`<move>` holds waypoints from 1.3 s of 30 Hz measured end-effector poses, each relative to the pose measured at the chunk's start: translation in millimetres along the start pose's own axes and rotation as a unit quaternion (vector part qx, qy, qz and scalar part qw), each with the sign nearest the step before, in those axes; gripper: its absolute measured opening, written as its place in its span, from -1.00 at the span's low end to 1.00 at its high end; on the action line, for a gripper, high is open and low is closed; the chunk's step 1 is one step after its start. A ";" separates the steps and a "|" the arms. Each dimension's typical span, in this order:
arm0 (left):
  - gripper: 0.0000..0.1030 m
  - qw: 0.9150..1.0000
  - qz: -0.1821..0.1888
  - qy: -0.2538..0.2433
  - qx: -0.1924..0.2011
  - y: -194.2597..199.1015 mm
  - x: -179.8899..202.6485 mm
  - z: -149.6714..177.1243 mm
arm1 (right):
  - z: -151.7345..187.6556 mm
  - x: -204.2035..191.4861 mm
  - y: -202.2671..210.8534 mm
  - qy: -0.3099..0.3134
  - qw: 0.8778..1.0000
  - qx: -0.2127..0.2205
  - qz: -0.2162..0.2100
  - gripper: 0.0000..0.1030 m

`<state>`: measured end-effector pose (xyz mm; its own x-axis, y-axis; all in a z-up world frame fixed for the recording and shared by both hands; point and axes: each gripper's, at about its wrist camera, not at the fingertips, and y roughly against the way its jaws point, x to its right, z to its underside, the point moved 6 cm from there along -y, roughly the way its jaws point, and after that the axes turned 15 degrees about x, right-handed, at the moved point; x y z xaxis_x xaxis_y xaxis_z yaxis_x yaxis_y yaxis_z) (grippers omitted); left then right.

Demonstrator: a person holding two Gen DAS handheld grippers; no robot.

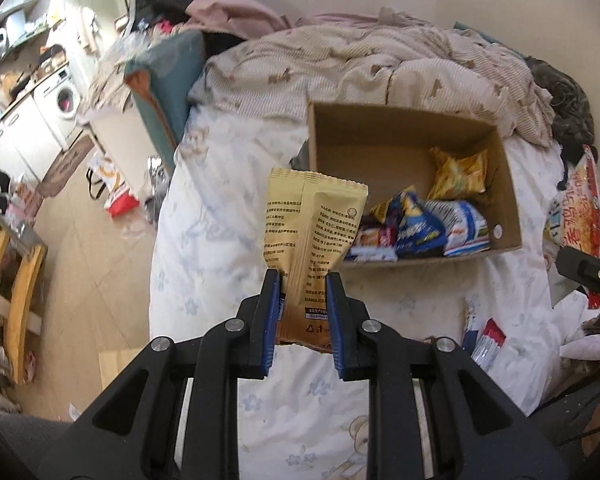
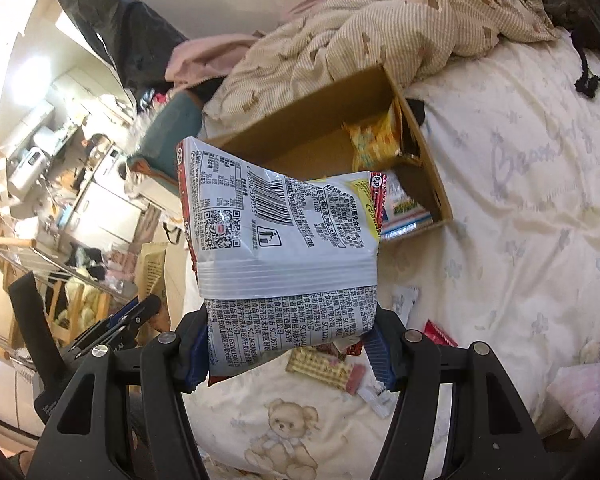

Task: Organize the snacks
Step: 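Grasp the tan biscuit pack with the left tool while the right tool holds the white bag, then lower both packs into the box and open both tools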

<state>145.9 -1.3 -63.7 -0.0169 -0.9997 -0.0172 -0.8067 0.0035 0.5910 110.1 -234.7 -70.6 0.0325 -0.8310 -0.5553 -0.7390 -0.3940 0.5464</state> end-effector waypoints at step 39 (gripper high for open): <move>-0.62 0.999 0.046 -0.007 0.006 -115.7 46.9 -56.4 | -57.2 4.5 -131.4 0.044 0.998 -0.037 0.028 0.31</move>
<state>271.7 -49.9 -87.4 -0.0983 -0.9948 0.0256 -0.8080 0.0948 0.5815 245.8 -209.1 -109.1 0.0536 -0.8827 -0.4669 -0.6896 -0.3709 0.6219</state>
